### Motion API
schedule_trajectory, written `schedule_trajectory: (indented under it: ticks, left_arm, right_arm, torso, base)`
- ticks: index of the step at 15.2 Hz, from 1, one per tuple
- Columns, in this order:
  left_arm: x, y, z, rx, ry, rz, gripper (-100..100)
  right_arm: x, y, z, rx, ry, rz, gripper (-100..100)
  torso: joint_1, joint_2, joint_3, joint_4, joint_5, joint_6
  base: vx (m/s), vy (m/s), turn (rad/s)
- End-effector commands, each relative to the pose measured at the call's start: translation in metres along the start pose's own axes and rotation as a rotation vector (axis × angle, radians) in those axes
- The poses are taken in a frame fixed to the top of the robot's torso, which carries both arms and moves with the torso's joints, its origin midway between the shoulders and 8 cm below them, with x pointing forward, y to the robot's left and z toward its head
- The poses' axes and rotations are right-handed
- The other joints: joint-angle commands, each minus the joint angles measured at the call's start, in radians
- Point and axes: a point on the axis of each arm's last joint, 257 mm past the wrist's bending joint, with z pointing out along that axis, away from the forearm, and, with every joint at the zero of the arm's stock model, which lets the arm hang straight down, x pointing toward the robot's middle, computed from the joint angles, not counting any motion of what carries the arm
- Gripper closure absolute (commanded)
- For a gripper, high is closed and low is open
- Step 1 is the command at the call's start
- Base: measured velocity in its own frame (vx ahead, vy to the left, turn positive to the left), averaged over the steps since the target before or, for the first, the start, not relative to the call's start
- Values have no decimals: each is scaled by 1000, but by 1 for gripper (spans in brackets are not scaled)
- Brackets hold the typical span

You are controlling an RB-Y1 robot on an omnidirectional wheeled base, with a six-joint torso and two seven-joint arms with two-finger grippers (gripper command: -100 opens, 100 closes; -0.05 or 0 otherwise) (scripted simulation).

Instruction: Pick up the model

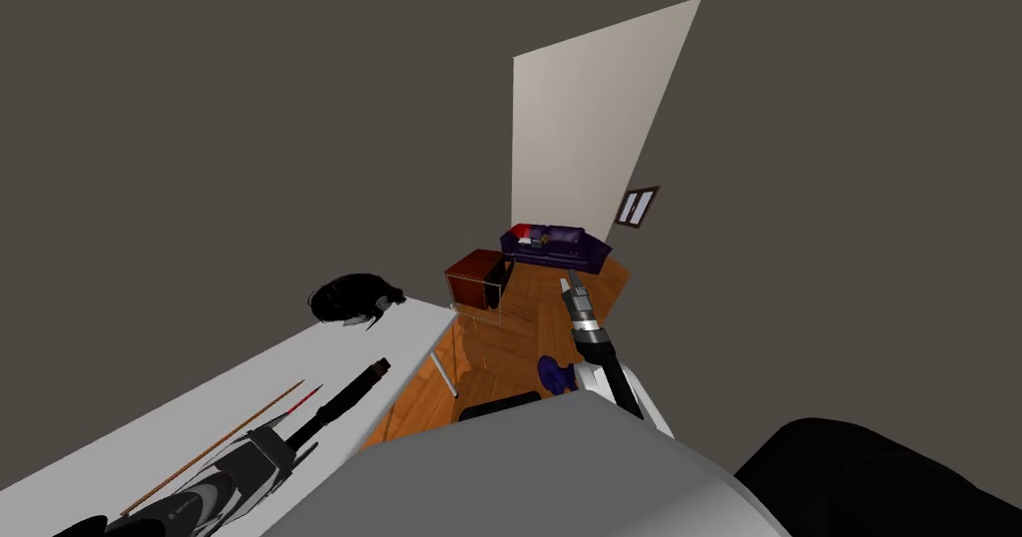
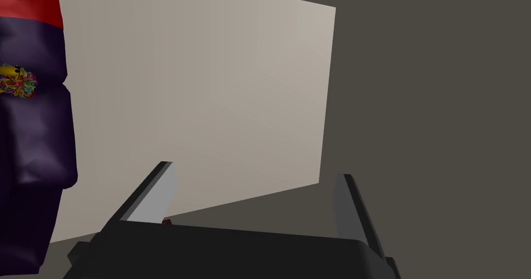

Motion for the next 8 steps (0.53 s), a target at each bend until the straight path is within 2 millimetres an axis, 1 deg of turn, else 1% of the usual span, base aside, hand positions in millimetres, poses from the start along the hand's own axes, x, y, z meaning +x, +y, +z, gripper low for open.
schedule_trajectory:
  ticks: [1,2,5,6,7,8]
  left_arm:
    - [0,0,0,0,0,0,-100]
    - [-3,3,7,-2,-3,-7,-100]
    - [-6,4,17,3,-3,-11,-100]
    - [-5,4,13,0,-4,-11,-100]
    - [-5,4,14,1,-3,-10,100]
    - [-5,4,14,2,-3,-10,100]
  right_arm:
    - [0,0,0,0,0,0,0]
    - [0,0,0,0,0,0,0]
    - [0,0,0,0,0,0,0]
    - [0,0,0,0,0,0,0]
    - [0,0,0,0,0,0,0]
    - [0,0,0,0,0,0,0]
  torso:
    - [0,0,0,0,0,0]
    - [0,1,1,0,0,0]
    - [1,4,2,1,0,0]
    - [2,4,2,1,0,0]
    - [1,5,3,1,0,0]
    - [1,5,3,1,0,0]
  base:
    - [39,-3,7]
    - [19,2,-20]
    - [12,11,-30]
    - [6,8,-12]
    - [0,0,0]
    - [0,0,0]
